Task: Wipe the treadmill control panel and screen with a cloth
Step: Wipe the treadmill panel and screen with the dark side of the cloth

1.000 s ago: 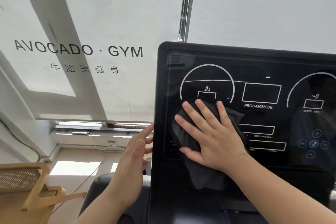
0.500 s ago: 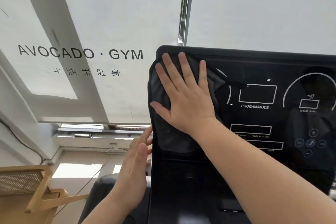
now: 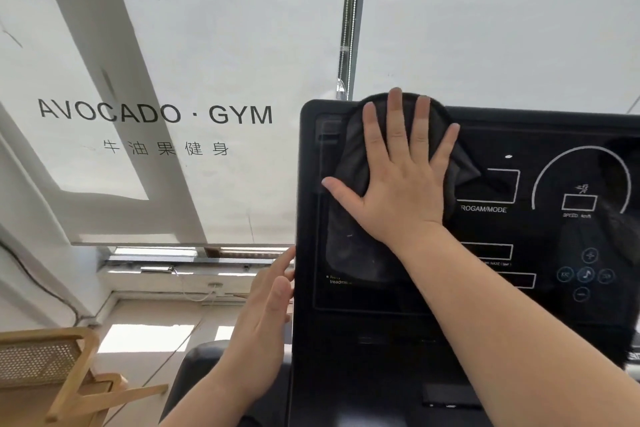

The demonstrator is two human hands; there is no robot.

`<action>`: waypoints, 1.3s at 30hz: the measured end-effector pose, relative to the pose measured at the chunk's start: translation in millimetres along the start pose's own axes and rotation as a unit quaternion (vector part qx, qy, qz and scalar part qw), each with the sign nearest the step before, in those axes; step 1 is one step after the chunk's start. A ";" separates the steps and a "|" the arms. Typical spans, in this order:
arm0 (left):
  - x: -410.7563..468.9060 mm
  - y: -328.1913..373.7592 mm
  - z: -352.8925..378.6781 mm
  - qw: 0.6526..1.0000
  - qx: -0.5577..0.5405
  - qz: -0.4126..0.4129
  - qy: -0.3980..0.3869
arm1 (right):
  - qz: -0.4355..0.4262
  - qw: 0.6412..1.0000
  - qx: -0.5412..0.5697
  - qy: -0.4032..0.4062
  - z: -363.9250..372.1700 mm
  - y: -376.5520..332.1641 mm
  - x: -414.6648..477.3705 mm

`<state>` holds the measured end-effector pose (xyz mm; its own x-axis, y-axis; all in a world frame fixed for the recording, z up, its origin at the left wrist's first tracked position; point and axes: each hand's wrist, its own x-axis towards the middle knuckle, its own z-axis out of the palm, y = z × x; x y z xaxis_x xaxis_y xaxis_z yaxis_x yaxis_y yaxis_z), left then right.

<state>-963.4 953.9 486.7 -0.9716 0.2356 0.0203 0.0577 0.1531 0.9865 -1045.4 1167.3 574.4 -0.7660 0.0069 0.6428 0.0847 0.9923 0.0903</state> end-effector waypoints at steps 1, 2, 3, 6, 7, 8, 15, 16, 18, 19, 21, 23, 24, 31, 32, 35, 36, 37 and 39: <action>0.2 0.8 0.2 1.000 -0.003 0.000 -0.003 | -0.041 0.999 -0.008 -0.004 1.3 -11.2 -0.2; 1.0 1.2 0.7 1.000 -0.003 0.002 -0.004 | -0.082 0.997 -0.013 -0.006 3.4 -20.3 -2.9; 1.4 1.6 1.5 1.000 -0.003 0.004 -0.002 | -0.116 0.993 -0.013 -0.006 6.3 -26.7 -8.2; 3.2 -1.0 3.4 1.000 0.003 0.006 0.012 | -0.173 0.985 -0.005 -0.002 20.2 -28.8 -37.7; 2.2 -1.9 4.5 1.000 0.013 0.009 0.016 | -0.185 0.983 -0.007 -0.002 25.8 -25.3 -51.5; 1.2 -3.6 5.7 0.999 0.026 0.014 0.024 | -0.196 0.980 -0.014 -0.004 31.6 -19.8 -66.6; -2.6 -3.5 21.9 0.977 0.191 0.088 0.042 | -0.190 0.980 -0.055 0.008 43.0 70.3 -128.0; -2.8 -3.6 21.8 0.975 0.200 0.083 0.043 | -0.161 0.985 -0.053 0.013 39.0 84.6 -121.7; -3.1 -3.8 19.6 0.975 0.206 0.068 0.041 | -0.090 0.995 -0.047 0.016 27.0 103.6 -97.2; -3.2 -4.6 19.0 0.976 0.206 0.065 0.040 | -0.050 0.998 -0.040 0.012 19.9 106.0 -80.5; -3.8 -6.1 20.5 0.976 0.203 0.067 0.044 | 0.029 0.999 -0.014 0.004 6.9 95.6 -45.1; -5.1 -6.6 22.9 0.976 0.201 0.069 0.050 | 0.062 0.998 0.002 0.003 -0.7 69.0 -20.2; -5.9 -6.8 23.5 0.977 0.195 0.066 0.053 | 0.054 0.999 0.002 0.003 -1.6 53.9 -14.7; -4.8 -10.9 19.0 0.990 0.114 0.060 0.064 | -0.166 0.986 -0.015 -0.007 31.1 -1.6 -80.1; -4.1 -10.2 18.7 0.990 0.109 0.063 0.067 | -0.195 0.981 -0.025 -0.009 35.9 1.7 -92.6; -2.9 -6.8 13.4 0.991 0.098 0.065 0.057 | -0.238 0.970 -0.044 0.004 43.3 34.2 -112.4; -2.7 -6.4 10.6 0.992 0.093 0.063 0.048 | -0.230 0.972 -0.046 0.011 42.1 49.1 -113.0; -2.1 -6.4 7.6 0.994 0.084 0.058 0.040 | -0.210 0.976 -0.046 0.019 39.6 63.4 -110.5; -0.3 -8.9 4.7 0.996 0.066 0.046 0.026 | -0.145 0.988 -0.039 0.029 32.0 82.4 -95.9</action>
<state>-962.5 956.9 477.1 -0.9711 0.2058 0.1209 0.1733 0.2598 0.9500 -985.3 1252.4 495.8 -0.7274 -0.2864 0.6236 -0.0827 0.9387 0.3347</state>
